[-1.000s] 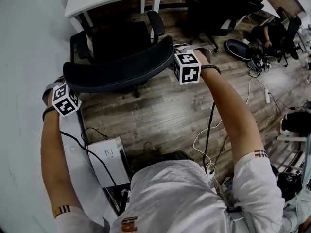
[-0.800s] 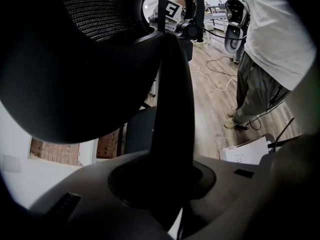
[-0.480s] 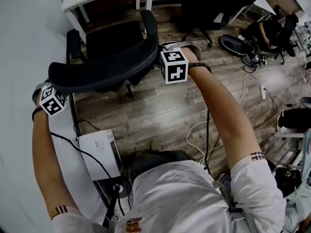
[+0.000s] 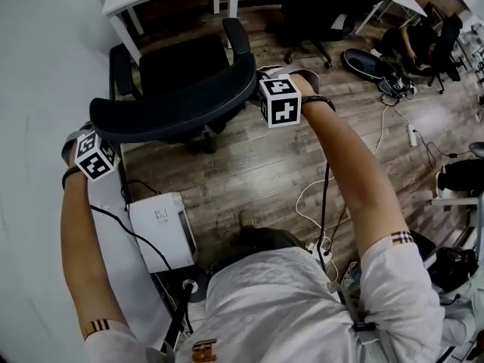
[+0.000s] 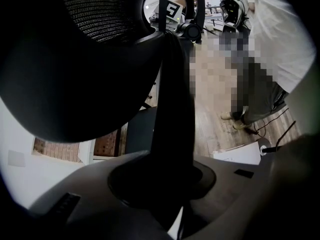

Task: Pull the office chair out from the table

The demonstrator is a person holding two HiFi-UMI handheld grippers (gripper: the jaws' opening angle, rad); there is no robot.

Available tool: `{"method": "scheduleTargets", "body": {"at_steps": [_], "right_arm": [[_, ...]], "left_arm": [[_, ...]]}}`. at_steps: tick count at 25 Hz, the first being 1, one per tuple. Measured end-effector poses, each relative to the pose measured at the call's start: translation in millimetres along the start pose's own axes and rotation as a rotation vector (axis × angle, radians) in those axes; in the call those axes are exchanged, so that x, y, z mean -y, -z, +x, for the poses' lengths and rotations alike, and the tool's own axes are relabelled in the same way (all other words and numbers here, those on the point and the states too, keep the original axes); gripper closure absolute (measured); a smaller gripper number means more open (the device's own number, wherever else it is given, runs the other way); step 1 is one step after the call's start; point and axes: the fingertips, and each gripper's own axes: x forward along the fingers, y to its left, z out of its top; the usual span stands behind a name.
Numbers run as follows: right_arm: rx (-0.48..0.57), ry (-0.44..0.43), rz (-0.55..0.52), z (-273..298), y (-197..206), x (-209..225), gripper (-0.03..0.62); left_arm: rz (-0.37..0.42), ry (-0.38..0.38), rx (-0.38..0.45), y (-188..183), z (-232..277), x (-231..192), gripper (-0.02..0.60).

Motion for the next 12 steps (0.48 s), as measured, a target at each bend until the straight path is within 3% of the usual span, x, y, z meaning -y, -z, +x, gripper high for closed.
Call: {"method": "scheduleTargets", "body": {"at_steps": [12], "right_arm": [[0.003, -0.003, -0.008, -31, -16, -45, 0.493]], "left_arm": [[-0.002, 0.003, 0.012, -6, -26, 46, 0.470]]}}
